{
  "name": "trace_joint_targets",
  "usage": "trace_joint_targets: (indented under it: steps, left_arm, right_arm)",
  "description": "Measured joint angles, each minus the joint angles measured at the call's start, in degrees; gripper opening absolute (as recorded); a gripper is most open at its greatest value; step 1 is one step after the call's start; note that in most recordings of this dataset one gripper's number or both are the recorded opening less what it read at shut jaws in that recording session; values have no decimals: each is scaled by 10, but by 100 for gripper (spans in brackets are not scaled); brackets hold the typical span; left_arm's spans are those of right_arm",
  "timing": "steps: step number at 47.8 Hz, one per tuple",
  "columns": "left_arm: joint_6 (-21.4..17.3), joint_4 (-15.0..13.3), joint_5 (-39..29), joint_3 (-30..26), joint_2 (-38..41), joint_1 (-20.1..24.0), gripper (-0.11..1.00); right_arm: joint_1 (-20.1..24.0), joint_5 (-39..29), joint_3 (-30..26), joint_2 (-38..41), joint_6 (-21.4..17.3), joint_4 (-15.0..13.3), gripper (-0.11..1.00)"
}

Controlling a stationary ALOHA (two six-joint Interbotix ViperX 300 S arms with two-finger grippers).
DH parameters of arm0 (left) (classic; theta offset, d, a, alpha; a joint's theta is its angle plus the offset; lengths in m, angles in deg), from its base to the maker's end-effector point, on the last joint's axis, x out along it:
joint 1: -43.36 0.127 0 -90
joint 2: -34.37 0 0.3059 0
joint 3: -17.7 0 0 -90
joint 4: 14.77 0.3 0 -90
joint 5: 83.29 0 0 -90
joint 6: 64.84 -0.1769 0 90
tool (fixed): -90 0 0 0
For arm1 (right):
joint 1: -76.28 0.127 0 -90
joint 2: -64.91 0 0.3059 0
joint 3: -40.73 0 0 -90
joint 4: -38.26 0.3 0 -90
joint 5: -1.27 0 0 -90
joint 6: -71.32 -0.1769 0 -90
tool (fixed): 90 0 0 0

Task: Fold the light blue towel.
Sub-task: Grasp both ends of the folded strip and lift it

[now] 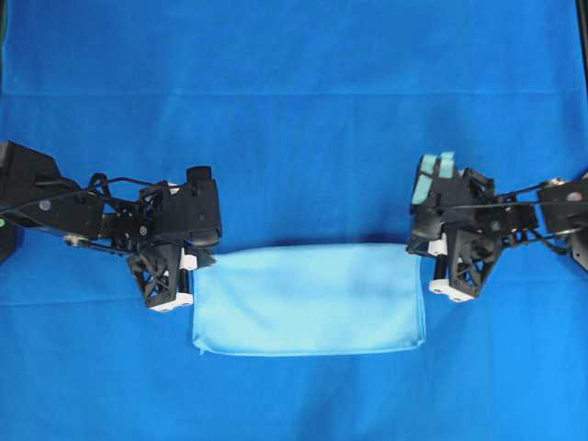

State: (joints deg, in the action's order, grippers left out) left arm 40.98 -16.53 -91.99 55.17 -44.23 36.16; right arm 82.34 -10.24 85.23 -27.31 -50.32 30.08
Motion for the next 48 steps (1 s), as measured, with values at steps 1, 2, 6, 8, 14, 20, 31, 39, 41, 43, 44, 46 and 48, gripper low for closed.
trace_joint_targets:
  steps: [1,2,6,8,14,20,31,39,41,43,44,46,48]
  left_arm:
    - [2,0,-7,-3,-6,-1,1]
    - [4,-1,-15,-4,-13,-1,1]
    - [15,0,-46,-14,-47,-2,1]
    - [15,0,-57,-18,-65,-2,1]
    - [16,0,-83,-25,-121,-2,1]
    - [16,0,-90,-24,-164,-2,1]
    - [14,-1,-93,-24,-196,-2,1]
    - [14,0,-91,-24,-198,-2,1]
    - [15,0,-87,-24,-197,-2,1]
    - [14,0,-82,-24,-196,-2,1]
    - [14,0,-78,-24,-195,-2,1]
    - [14,0,-69,-25,-192,-4,1]
    - [13,0,-57,-29,-186,-8,1]
  right_arm:
    - [0,-4,0,-8,0,0,1]
    - [1,-10,-1,-18,-2,0,1]
    - [2,-32,-4,-58,-4,0,1]
    - [4,-40,-5,-76,-4,0,1]
    - [11,-61,-12,-121,-6,0,1]
    - [25,-82,-22,-162,-6,0,1]
    - [35,-92,-25,-207,-6,0,1]
    - [35,-92,-24,-201,-6,-4,1]
    - [34,-92,-25,-197,-6,-8,1]
    - [28,-92,-25,-192,-4,-12,1]
    - [25,-92,-25,-191,-4,-14,1]
    - [11,-92,-25,-187,-5,-19,1]
    - [-5,-92,-26,-183,-6,-25,1]
